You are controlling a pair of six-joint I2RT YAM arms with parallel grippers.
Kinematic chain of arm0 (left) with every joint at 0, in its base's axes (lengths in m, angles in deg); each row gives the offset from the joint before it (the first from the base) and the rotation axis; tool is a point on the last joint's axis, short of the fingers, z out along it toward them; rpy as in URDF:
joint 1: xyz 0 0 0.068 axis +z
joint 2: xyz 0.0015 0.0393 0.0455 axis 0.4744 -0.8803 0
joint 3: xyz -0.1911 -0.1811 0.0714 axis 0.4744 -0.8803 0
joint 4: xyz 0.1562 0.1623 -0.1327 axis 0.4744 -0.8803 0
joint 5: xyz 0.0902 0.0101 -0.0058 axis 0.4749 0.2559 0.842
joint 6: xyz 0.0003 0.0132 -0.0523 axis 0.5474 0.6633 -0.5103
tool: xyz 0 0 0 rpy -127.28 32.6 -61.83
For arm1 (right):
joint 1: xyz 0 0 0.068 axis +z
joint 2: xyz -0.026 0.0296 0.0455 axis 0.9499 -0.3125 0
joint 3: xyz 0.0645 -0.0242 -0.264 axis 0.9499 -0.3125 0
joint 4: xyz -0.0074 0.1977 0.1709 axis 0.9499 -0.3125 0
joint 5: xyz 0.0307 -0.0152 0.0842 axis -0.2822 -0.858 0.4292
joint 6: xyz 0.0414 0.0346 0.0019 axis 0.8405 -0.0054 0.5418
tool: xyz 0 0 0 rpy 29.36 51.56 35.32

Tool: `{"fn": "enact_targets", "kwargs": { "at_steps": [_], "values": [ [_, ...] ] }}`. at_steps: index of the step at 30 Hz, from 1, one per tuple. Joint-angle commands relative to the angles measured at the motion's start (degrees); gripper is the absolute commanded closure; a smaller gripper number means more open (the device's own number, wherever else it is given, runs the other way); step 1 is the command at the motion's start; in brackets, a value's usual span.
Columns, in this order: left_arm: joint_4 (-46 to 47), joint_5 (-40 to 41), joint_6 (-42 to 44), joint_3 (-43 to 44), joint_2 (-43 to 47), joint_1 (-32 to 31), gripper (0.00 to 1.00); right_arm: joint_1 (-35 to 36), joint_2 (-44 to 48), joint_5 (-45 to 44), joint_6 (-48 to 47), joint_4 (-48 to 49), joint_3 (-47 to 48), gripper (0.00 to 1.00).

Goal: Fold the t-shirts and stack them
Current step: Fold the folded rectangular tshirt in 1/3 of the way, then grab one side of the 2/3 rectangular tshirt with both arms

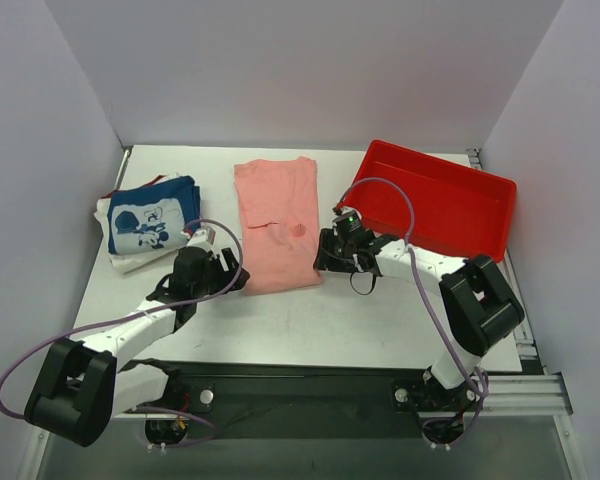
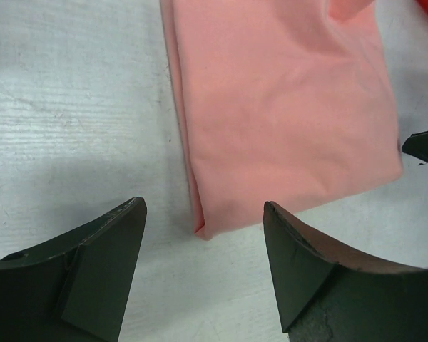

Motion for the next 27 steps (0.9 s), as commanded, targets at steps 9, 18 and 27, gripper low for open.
{"fn": "enact_targets", "kwargs": {
  "at_steps": [9,18,27],
  "values": [
    [-0.8,-0.9,0.8,-2.4,1.9,-0.3,0.23,1.6,0.8,0.5,2.6,5.3,-4.6,0.60],
    [-1.9,-0.8,0.8,-3.3,3.2,-0.3,0.22,2.1,-0.4,1.4,3.4,6.7,-6.7,0.61],
    [-2.8,0.3,0.3,-3.0,2.2,-1.5,0.22,3.3,-2.4,2.3,4.2,7.9,-7.5,0.70]
  ]
}}
